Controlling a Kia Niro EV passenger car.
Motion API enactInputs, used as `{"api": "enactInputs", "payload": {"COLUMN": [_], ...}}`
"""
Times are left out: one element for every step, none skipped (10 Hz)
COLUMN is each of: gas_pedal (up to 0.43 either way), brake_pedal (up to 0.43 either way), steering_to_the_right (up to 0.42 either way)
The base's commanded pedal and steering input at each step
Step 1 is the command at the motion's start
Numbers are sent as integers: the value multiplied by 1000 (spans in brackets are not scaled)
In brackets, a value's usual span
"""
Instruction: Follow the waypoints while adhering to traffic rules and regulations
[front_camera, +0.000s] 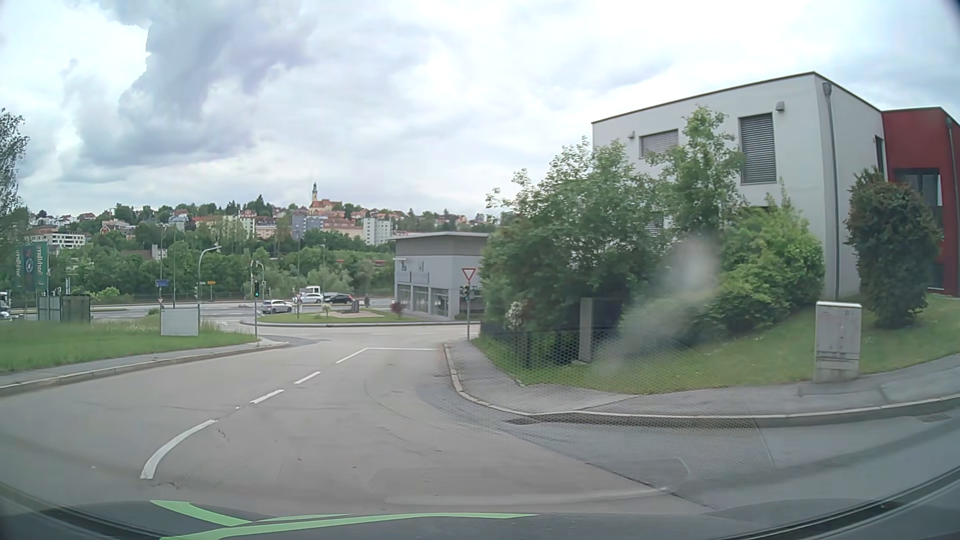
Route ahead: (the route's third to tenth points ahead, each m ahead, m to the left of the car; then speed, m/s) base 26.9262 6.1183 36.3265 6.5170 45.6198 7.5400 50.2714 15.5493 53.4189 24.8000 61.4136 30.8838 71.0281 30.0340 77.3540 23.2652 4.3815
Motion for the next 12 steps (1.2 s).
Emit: {"api": "enactInputs", "payload": {"gas_pedal": [110, 110, 110, 110, 110, 110, 110, 110, 110, 110, 110, 79], "brake_pedal": [0, 0, 0, 0, 0, 0, 0, 0, 0, 0, 0, 0], "steering_to_the_right": [-251, -235, -217, -196, -171, -153, -129, -101, -80, -55, -37, -20]}}
